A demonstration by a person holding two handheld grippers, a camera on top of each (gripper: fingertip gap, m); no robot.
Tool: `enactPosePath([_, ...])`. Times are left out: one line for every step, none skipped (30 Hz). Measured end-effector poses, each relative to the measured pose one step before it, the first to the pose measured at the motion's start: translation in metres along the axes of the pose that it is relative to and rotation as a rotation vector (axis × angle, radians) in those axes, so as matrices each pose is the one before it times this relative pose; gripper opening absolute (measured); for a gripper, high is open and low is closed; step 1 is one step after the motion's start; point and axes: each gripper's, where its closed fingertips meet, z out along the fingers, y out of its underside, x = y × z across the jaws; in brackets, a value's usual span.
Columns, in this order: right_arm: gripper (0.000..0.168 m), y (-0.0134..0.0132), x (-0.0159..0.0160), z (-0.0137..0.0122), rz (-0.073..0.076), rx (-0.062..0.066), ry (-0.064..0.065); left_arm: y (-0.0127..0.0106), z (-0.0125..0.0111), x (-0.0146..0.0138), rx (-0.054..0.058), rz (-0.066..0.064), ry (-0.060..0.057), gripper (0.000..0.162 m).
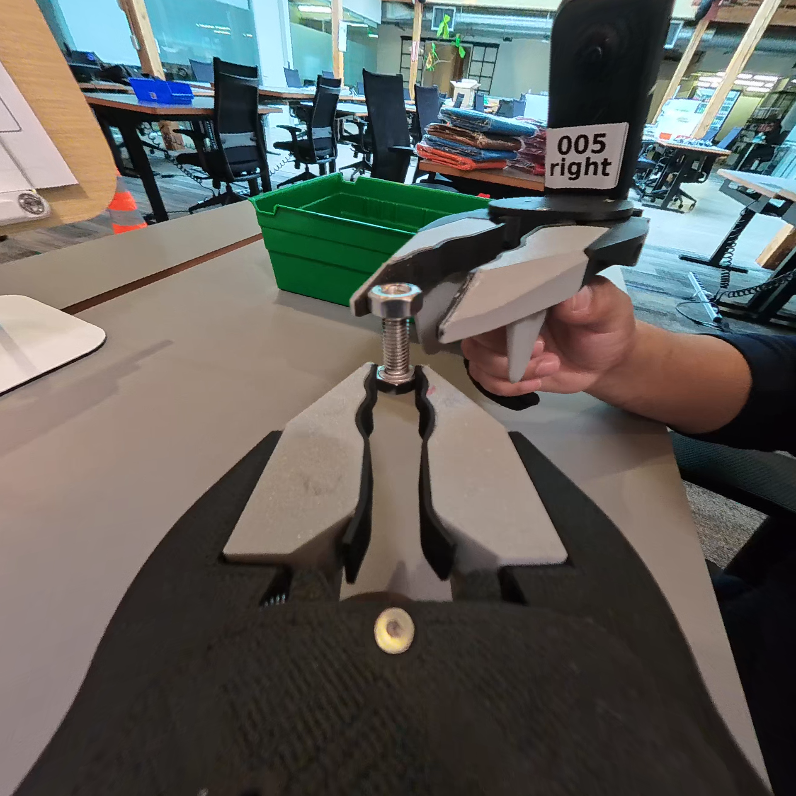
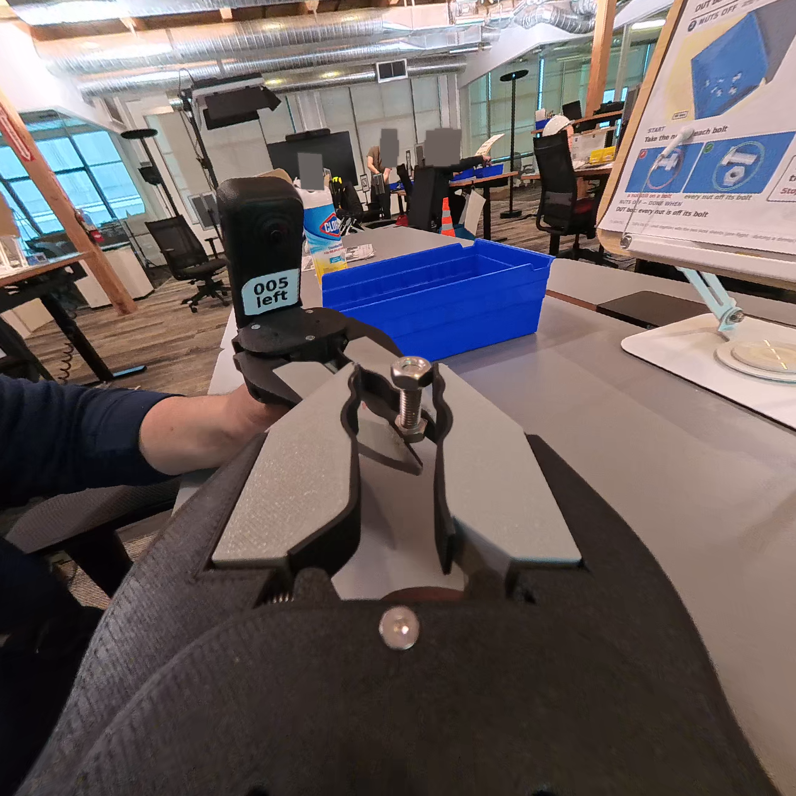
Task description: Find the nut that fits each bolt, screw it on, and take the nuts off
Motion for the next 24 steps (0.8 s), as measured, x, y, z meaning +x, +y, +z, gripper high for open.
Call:
enactPosePath([0.030,0.00061,-0.00009,0.00058,0.0032,-0.0019,-0.0015,0.00069,0.00088,0.00140,-0.0030,-0.0009,0.0061,0.015])
enactPosePath([0.030,0.00061,-0.00028,0.00051,0.0030,-0.0018,-0.0024,0.00069,0.00097,0.00115,-0.0022,-0.0004,0.0040,0.015])
enactPosePath([0.030,0.00075,-0.00073,0.00062,0.0014,-0.0023,-0.0035,0.00076,0.00108,0.00152,-0.0027,0.0012,0.0046,0.015])
enactPosePath([0.030,0.00080,-0.00039,0.00072,-0.0007,-0.0039,-0.0004,0.00103,0.00121,0.00173,-0.0041,0.0002,0.0052,0.015])
enactPosePath([0.030,0.00091,-0.00019,0.00041,-0.0036,-0.0044,0.0016,0.00085,0.00104,0.00129,-0.0033,0.0014,0.0032,0.015])
enactPosePath([0.029,0.00058,0.00028,0.00016,-0.0039,-0.0037,0.0031,0.00072,0.00077,0.00075,-0.0037,0.0035,0.0015,0.015])
enactPosePath([0.027,0.00016,0.00053,-0.00012,-0.0014,-0.0017,0.0042,0.00024,0.00022,0.00026,-0.0018,0.0027,-0.0001,0.015])
enactPosePath([0.026,-0.00010,0.00039,-0.00019,0.0015,0.0004,0.0011,-0.00019,-0.00008,-0.00001,0.0007,-0.0003,0.0004,0.015])
enactPosePath([0.026,-0.00026,-0.00021,-0.00026,0.0041,0.0014,-0.0029,-0.00030,-0.00005,-0.00003,0.0014,-0.0023,0.0007,0.015])
enactPosePath([0.026,-0.00023,-0.00010,-0.00013,0.0028,0.0012,-0.0018,-0.00019,-0.00012,-0.00021,0.0015,-0.0018,-0.0005,0.015])
enactPosePath([0.026,0.00007,0.00009,-0.00018,-0.0005,-0.0005,0.0004,-0.00006,-0.00009,-0.00026,0.0004,-0.0008,-0.0009,0.015])
enactPosePath([0.026,0.00015,0.00020,-0.00011,-0.0020,-0.0016,0.0016,0.00011,-0.00011,-0.00028,-0.0001,-0.0008,-0.0010,0.015])
enactPosePath([0.027,0.00001,0.00032,-0.00012,-0.0015,-0.0007,0.0021,-0.00004,-0.00008,-0.00028,0.0004,-0.0004,-0.0016,0.015])
enactPosePath([0.027,-0.00026,0.00051,-0.00021,-0.0001,0.0010,0.0027,0.00009,-0.00017,-0.00062,-0.0007,0.0005,-0.0028,0.015])
enactPosePath([0.028,-0.00074,0.00057,-0.00058,0.0009,0.0029,0.0023,-0.00004,-0.00041,-0.00096,-0.0008,0.0011,-0.0052,0.015])
enactPosePath([0.029,-0.00103,0.00119,-0.00085,0.0011,0.0041,0.0054,-0.00055,-0.00068,-0.00110,0.0018,0.0005,-0.0048,0.015])
enactPosePath([0.031,-0.00129,0.00184,-0.00116,0.0007,0.0058,0.0088,-0.00084,-0.00101,-0.00113,0.0044,-0.0011,-0.0046,0.015])
enactPosePath([0.031,-0.00139,0.00195,-0.00136,0.0029,0.0066,0.0075,-0.00092,-0.00106,-0.00134,0.0041,-0.0016,-0.0050,0.015])
enactPosePath([0.031,-0.00162,0.00151,-0.00152,0.0057,0.0070,0.0032,-0.00074,-0.00111,-0.00184,0.0034,-0.0017,-0.0071,0.015])
enactPosePath([0.031,-0.00155,0.00142,-0.00132,0.0069,0.0078,0.0029,-0.00073,-0.00105,-0.00188,0.0039,-0.0026,-0.0070,0.015])
enactPosePath([0.031,-0.00168,0.00133,-0.00115,0.0062,0.0081,0.0031,-0.00065,-0.00094,-0.00171,0.0038,-0.0038,-0.0054,0.015])
enactPosePath([0.031,-0.00112,0.00087,-0.00082,0.0043,0.0060,0.0022,-0.00061,-0.00086,-0.00186,0.0034,-0.0036,-0.0071,0.015])
enactPosePath([0.031,-0.00054,0.00057,-0.00051,0.0011,0.0026,0.0025,-0.00031,-0.00059,-0.00194,0.0024,-0.0029,-0.0084,0.015])
enactPosePath([0.031,-0.00010,0.00058,-0.00006,-0.0020,0.0003,0.0047,0.00009,-0.00047,-0.00205,0.0007,-0.0034,-0.0092,0.015])
